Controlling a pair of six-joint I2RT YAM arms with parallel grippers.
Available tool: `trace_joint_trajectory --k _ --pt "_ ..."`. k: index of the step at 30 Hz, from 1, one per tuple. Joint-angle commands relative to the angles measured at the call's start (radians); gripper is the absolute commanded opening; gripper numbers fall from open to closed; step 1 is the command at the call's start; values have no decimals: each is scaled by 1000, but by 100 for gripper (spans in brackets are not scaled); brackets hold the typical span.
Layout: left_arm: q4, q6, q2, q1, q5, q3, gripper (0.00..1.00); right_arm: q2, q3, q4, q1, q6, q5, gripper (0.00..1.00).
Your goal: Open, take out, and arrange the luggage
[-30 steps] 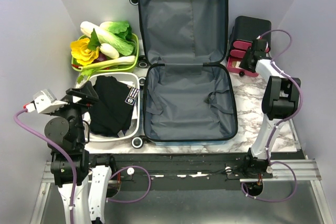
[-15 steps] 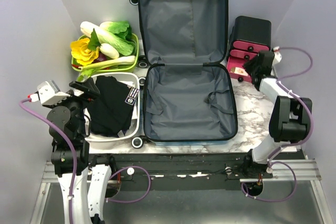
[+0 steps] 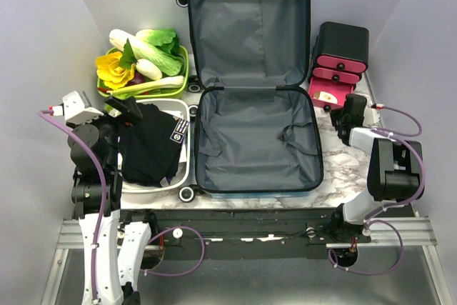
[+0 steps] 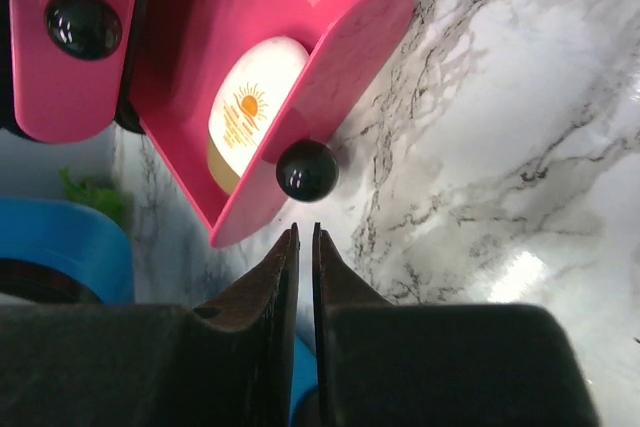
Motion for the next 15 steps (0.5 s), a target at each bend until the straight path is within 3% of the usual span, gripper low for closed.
trace_joint_trajectory --k 1,8,15 --pt "31 -1 1 9 62 31 99 92 63 32 -7 131 68 17" --pt "24 -38 -63 7 38 18 99 264 217 -83 -7 191 101 17" --pt "4 -75 -80 7 15 15 99 396 378 -62 -13 180 61 18"
